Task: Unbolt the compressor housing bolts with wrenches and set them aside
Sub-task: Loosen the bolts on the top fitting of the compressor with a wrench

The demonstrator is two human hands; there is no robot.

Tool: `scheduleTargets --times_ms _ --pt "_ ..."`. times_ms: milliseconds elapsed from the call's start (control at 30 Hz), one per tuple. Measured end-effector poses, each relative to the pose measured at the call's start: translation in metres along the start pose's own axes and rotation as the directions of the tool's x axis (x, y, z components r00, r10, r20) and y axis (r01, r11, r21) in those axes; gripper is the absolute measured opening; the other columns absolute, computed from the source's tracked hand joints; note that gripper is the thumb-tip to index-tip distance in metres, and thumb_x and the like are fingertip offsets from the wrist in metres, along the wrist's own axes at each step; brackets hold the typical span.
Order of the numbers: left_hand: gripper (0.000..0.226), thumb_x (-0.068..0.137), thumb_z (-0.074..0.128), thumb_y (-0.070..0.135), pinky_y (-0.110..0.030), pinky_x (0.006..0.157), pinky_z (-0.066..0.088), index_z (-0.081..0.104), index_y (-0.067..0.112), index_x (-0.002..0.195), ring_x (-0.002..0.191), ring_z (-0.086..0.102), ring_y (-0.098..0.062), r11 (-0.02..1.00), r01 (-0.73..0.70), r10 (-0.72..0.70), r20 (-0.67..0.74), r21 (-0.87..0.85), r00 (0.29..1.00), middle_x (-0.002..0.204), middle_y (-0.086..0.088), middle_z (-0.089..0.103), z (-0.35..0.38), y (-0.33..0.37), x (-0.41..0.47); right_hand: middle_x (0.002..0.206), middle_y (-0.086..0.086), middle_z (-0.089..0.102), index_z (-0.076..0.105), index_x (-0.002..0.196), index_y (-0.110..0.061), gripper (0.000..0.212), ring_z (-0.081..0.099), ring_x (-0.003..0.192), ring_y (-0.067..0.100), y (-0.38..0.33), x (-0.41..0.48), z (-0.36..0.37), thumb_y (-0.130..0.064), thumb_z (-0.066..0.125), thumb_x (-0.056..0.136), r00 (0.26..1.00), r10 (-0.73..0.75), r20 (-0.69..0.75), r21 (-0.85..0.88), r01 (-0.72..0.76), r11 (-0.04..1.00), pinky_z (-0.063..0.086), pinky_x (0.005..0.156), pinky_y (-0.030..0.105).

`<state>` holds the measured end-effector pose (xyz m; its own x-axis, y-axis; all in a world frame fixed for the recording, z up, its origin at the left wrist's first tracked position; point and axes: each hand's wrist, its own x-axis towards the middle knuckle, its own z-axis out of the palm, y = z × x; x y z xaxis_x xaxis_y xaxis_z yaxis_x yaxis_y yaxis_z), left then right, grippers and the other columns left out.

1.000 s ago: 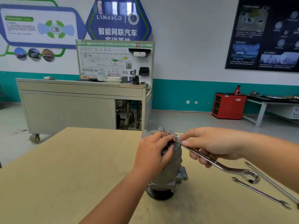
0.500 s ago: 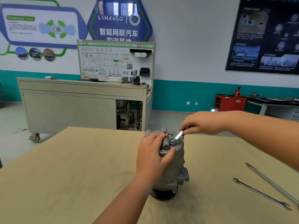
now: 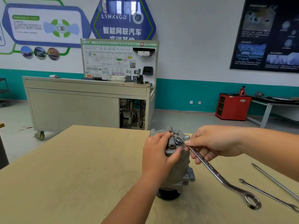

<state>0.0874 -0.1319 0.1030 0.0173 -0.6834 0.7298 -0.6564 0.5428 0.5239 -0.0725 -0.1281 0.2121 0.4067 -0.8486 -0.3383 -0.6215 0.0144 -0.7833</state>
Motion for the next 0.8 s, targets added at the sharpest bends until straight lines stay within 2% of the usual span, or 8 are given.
scheduleTargets --times_ms 167,300,367,433,500,567,667,800 --pt "0.056 0.078 0.046 0.052 -0.033 0.085 0.041 0.068 0.016 0.115 0.096 0.054 -0.022 1.000 -0.025 0.025 -0.022 0.003 0.999 0.111 0.000 0.064 0.000 0.002 -0.001 0.053 -0.002 0.062 0.061 0.086 -0.006 0.026 0.061 0.048 0.006 -0.005 0.003 -0.002 -0.025 0.048 0.098 1.000 0.025 -0.017 0.014 -0.025 1.000 0.041 0.039 0.013" --pt "0.051 0.082 0.041 0.051 -0.037 0.091 0.040 0.070 0.024 0.114 0.104 0.053 -0.023 0.999 -0.043 0.043 0.018 0.026 0.999 0.117 -0.002 0.062 0.001 0.000 -0.002 0.051 -0.007 0.058 0.064 0.083 -0.012 0.033 0.056 0.045 0.005 -0.013 0.000 -0.012 -0.035 0.046 0.098 0.997 0.070 -0.019 -0.243 -0.072 0.967 0.042 0.043 0.014" --pt "0.050 0.082 0.041 0.051 -0.039 0.092 0.040 0.071 0.023 0.111 0.105 0.052 -0.023 0.999 -0.036 0.036 0.018 0.016 0.999 0.118 -0.002 0.061 0.000 0.000 -0.003 0.051 -0.009 0.058 0.066 0.078 -0.015 0.040 0.055 0.046 0.004 -0.022 0.001 -0.021 -0.046 0.046 0.095 0.995 0.060 -0.083 -0.527 -0.094 0.845 0.043 0.049 0.015" --pt "0.048 0.082 0.041 0.050 -0.039 0.092 0.040 0.071 0.023 0.109 0.105 0.052 -0.022 0.999 -0.036 0.036 0.008 0.004 0.999 0.117 -0.002 0.061 0.000 0.001 -0.003 0.059 -0.010 0.059 0.067 0.078 -0.019 0.048 0.055 0.053 0.003 -0.025 0.006 -0.028 -0.058 0.042 0.091 0.985 -0.028 -0.171 -0.785 -0.119 0.608 0.039 0.055 0.019" --pt "0.048 0.083 0.041 0.050 -0.039 0.093 0.039 0.071 0.022 0.107 0.106 0.052 -0.022 0.999 -0.036 0.036 0.008 -0.005 0.999 0.118 -0.001 0.061 0.001 0.001 -0.003 0.072 -0.008 0.058 0.065 0.079 -0.023 0.051 0.052 0.067 0.005 -0.021 0.014 -0.033 -0.064 0.037 0.088 0.963 -0.149 -0.225 -0.876 -0.133 0.464 0.037 0.061 0.024" --pt "0.048 0.083 0.040 0.051 -0.039 0.093 0.039 0.071 0.022 0.108 0.106 0.052 -0.021 0.999 -0.037 0.037 0.011 -0.011 0.999 0.118 -0.001 0.061 0.000 0.000 -0.003 0.082 -0.010 0.056 0.063 0.083 -0.028 0.047 0.051 0.078 0.007 -0.014 0.019 -0.036 -0.063 0.033 0.090 0.958 -0.224 -0.180 -0.912 -0.077 0.403 0.039 0.070 0.028" --pt "0.047 0.084 0.041 0.051 -0.038 0.092 0.039 0.071 0.023 0.108 0.107 0.051 -0.020 0.999 -0.047 0.047 0.015 -0.010 0.999 0.118 0.000 0.061 0.000 -0.001 -0.003 0.090 -0.021 0.052 0.060 0.099 -0.036 0.026 0.049 0.087 0.000 -0.007 0.015 -0.050 -0.049 0.037 0.096 0.978 -0.196 -0.076 -0.856 0.037 0.516 0.038 0.080 0.021" --pt "0.048 0.084 0.040 0.051 -0.038 0.093 0.038 0.071 0.024 0.108 0.108 0.051 -0.020 0.999 -0.044 0.044 0.021 -0.008 0.999 0.119 0.000 0.061 0.000 -0.001 -0.003 0.088 -0.024 0.051 0.062 0.118 -0.031 0.027 0.049 0.082 -0.012 -0.003 0.012 -0.063 -0.036 0.046 0.097 0.964 -0.262 -0.048 -0.807 0.118 0.579 0.035 0.069 0.010"
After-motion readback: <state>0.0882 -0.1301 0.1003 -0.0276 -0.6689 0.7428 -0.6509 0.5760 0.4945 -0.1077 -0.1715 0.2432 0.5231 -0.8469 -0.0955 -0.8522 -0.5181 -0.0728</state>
